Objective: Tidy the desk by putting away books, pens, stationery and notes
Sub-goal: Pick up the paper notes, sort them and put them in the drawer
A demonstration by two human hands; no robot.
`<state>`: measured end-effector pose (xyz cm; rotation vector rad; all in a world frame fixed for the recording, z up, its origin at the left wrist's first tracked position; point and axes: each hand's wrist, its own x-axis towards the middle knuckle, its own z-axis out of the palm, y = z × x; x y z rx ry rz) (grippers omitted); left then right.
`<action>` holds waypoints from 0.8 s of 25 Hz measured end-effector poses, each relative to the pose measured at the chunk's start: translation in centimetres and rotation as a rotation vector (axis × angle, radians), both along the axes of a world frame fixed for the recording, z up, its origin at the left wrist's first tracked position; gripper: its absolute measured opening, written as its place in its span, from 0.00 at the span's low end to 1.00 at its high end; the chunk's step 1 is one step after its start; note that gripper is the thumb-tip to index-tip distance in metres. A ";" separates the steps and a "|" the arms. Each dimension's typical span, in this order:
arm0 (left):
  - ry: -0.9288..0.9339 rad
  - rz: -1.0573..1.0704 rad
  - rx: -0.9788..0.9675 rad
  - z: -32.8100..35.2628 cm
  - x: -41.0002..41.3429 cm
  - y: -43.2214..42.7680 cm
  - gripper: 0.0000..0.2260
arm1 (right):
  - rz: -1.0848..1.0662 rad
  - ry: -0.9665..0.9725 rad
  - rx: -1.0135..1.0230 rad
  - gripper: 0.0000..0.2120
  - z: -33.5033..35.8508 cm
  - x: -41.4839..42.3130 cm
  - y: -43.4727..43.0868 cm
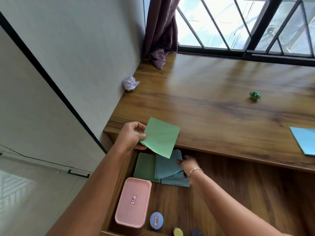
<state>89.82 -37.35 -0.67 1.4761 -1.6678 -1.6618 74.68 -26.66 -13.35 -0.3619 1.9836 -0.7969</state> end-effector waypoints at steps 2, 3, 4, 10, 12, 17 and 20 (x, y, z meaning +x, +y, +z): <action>-0.004 0.016 -0.003 -0.2 0.4 -0.3 0.09 | 0.005 0.009 -0.003 0.17 -0.3 1.1 -1.1; -0.008 0.019 -0.006 -0.3 0.6 -0.4 0.09 | 0.007 0.021 -0.014 0.16 -0.4 1.7 -1.6; -0.013 0.020 -0.011 -0.4 0.7 -0.5 0.08 | 0.015 0.038 -0.018 0.15 -0.5 2.4 -2.0; -0.092 0.006 -0.066 -1.4 1.2 -0.5 0.06 | 0.245 0.339 0.091 0.12 0.3 4.5 -2.6; -0.099 0.007 -0.066 -1.6 1.3 -0.5 0.06 | 0.316 0.444 0.103 0.13 0.7 5.0 -2.3; -0.107 0.003 -0.068 -1.8 1.4 -0.3 0.06 | 0.446 0.544 0.067 0.12 0.4 5.7 -2.3; -0.104 -0.002 -0.058 -2.0 1.7 -0.1 0.07 | 0.477 0.540 0.042 0.13 0.2 4.9 -1.9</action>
